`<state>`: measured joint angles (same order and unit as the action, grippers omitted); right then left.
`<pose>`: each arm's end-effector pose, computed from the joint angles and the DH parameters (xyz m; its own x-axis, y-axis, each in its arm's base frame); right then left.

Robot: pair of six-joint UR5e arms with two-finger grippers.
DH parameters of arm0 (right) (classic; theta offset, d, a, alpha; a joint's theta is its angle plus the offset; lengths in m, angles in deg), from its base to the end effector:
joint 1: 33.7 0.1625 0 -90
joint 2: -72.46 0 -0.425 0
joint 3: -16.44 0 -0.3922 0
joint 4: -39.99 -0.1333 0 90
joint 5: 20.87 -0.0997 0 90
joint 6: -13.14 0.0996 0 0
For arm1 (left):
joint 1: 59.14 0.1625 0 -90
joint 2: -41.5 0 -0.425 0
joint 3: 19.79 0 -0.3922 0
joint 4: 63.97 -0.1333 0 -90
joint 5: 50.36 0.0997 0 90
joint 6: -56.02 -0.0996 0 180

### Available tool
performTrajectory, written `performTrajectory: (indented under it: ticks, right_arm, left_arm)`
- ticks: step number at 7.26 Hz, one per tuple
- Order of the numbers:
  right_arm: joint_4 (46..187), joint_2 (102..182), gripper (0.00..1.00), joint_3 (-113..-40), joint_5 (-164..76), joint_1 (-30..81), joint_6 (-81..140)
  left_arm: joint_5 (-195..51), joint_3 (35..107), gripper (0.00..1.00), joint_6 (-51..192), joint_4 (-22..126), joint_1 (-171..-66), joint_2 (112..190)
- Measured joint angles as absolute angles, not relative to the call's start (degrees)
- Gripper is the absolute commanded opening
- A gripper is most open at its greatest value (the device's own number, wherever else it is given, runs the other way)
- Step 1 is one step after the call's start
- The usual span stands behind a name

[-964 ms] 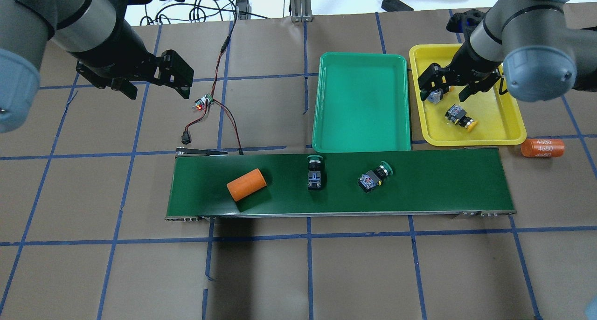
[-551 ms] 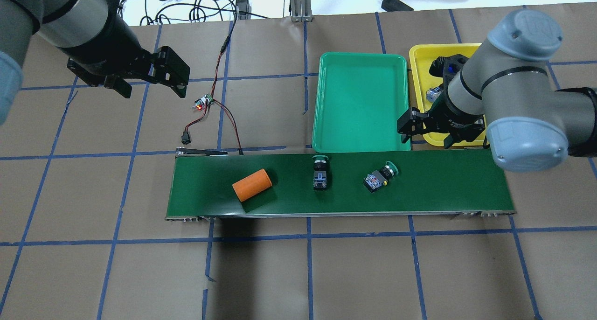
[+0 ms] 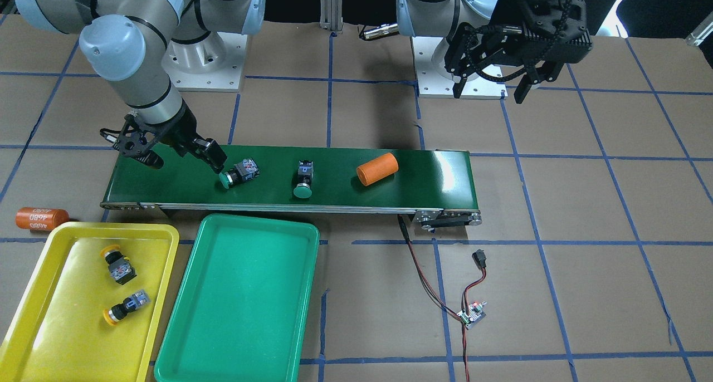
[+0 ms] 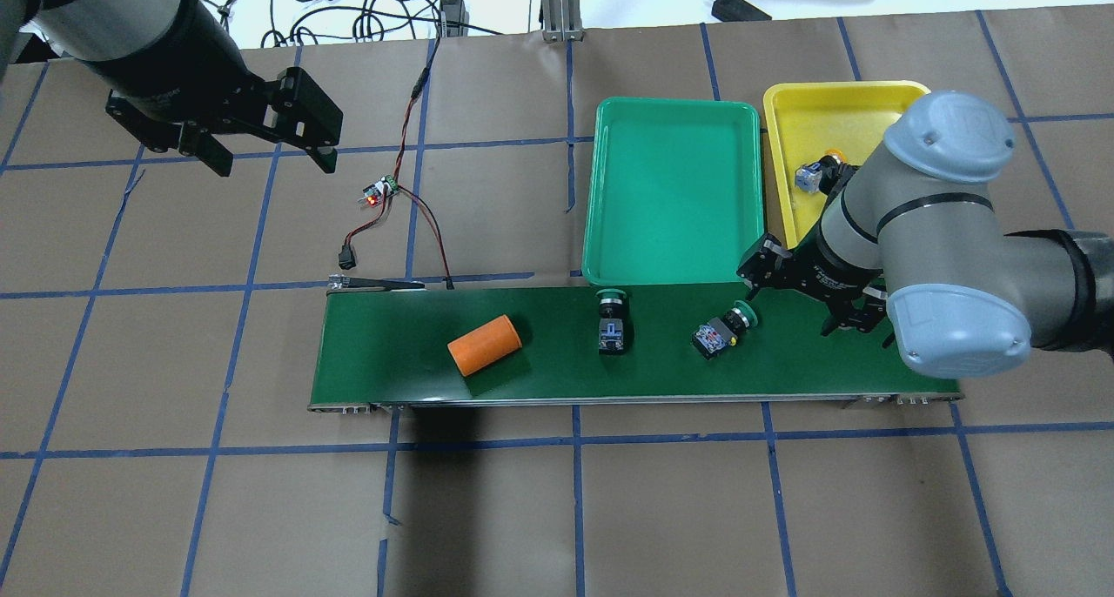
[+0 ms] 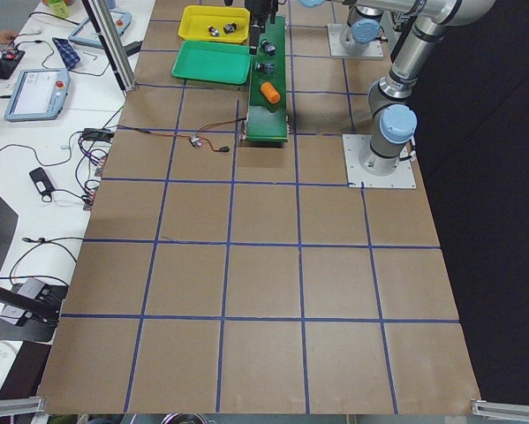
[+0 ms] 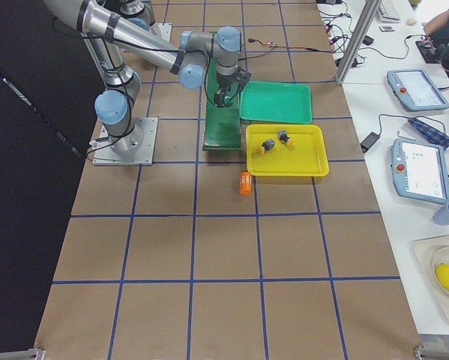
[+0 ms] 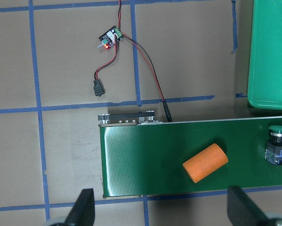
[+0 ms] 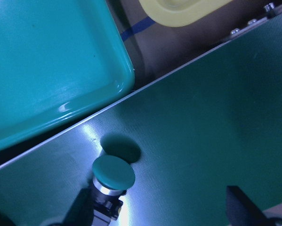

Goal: Sort buttons by color to trays
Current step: 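Move the right gripper down to a green button on the conveyor and grasp it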

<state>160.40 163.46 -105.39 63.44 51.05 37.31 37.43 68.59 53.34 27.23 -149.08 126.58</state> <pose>0.1034 -0.4396 0.2866 -0.8665 0.4914 -0.0875 0.4892 0.8709 0.0473 -0.1367 -0.4619 0.5408 -0.9982 0.0491 0.0340 0.0457 0.9945 -0.0948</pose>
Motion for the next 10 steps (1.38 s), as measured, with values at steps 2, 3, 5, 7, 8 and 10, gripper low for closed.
performTrajectory:
  ticks: [2,3,5,7,8,10]
  right_arm:
    - [165.09,161.8,1.0,-106.28,63.42,51.05,38.38]
    - [166.03,161.51,1.0,-107.08,63.45,51.03,39.15]
    - [166.49,161.42,0.99,-108.77,64.17,51.02,40.76]
    - [166.57,161.19,0.99,-109.69,64.61,51.02,41.0]
    - [166.6,161.17,0.88,-109.8,64.66,51.02,41.1]
    - [166.56,161.19,0.21,-109.89,64.72,51.02,41.04]
  left_arm:
    - [37.33,69.08,1.0,53.38,26.76,-149.13,126.37]
    - [37.33,69.1,1.0,53.08,26.49,-149.1,126.41]
    - [37.55,69.13,1.0,52.23,25.99,-149.02,126.39]
    - [37.54,69.35,1.0,52.1,25.91,-149.02,126.33]
    - [37.49,69.56,1.0,52.13,25.77,-149.04,126.32]
    - [37.45,69.73,1.0,52.15,25.53,-149.05,126.28]
